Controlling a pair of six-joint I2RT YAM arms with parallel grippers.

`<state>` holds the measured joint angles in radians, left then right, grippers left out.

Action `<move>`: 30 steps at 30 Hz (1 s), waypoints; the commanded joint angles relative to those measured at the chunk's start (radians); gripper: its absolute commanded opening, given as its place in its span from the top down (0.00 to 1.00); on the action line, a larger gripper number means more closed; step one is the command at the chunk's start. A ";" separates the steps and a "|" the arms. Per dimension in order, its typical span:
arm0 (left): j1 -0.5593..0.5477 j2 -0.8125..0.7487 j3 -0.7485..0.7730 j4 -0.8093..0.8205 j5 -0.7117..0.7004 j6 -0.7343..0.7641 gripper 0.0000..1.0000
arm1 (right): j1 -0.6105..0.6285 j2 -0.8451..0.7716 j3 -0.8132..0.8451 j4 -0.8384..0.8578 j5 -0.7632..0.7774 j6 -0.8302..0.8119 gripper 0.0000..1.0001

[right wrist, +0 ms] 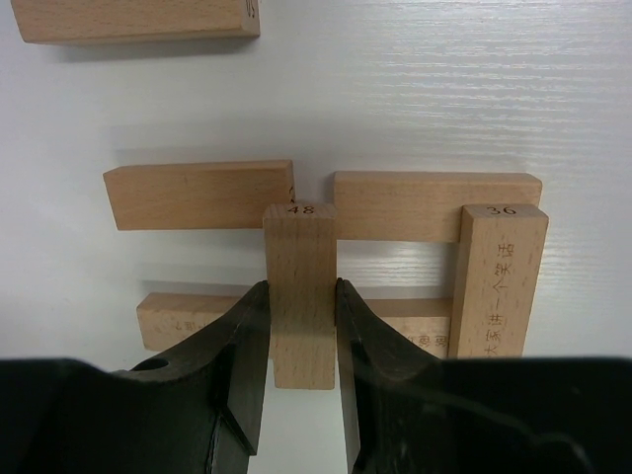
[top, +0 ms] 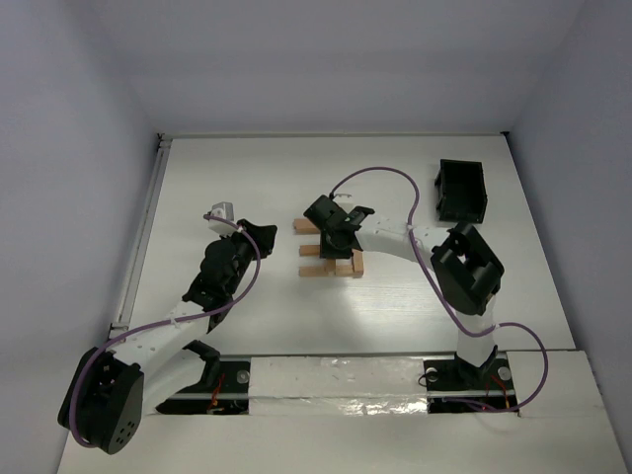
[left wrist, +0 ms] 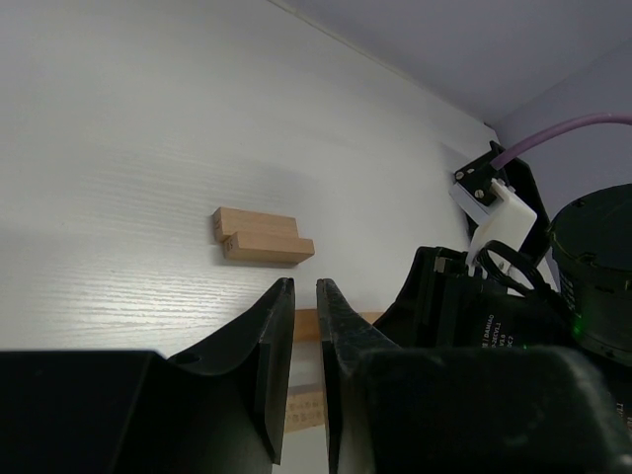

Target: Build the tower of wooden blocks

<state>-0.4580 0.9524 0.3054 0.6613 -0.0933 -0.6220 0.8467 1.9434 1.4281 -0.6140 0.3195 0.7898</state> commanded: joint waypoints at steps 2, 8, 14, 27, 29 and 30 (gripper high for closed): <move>0.004 0.002 0.024 0.046 0.010 0.005 0.87 | 0.011 0.020 0.032 0.000 0.032 -0.004 0.68; 0.004 0.005 0.026 0.046 0.012 0.007 0.88 | 0.011 0.025 0.035 -0.003 0.033 -0.004 0.68; 0.004 0.003 0.026 0.044 0.010 0.007 0.88 | 0.011 0.026 0.035 -0.003 0.038 -0.006 0.68; 0.004 0.005 0.028 0.046 0.010 0.008 0.88 | 0.011 0.031 0.037 -0.003 0.047 -0.004 0.61; 0.004 0.005 0.028 0.044 0.012 0.008 0.88 | 0.011 0.031 0.037 -0.003 0.049 -0.004 0.61; 0.004 0.003 0.028 0.044 0.012 0.008 0.88 | 0.011 0.029 0.037 -0.004 0.052 -0.004 0.61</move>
<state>-0.4580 0.9604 0.3054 0.6613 -0.0872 -0.6220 0.8467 1.9652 1.4300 -0.6155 0.3328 0.7891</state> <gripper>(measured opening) 0.126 0.388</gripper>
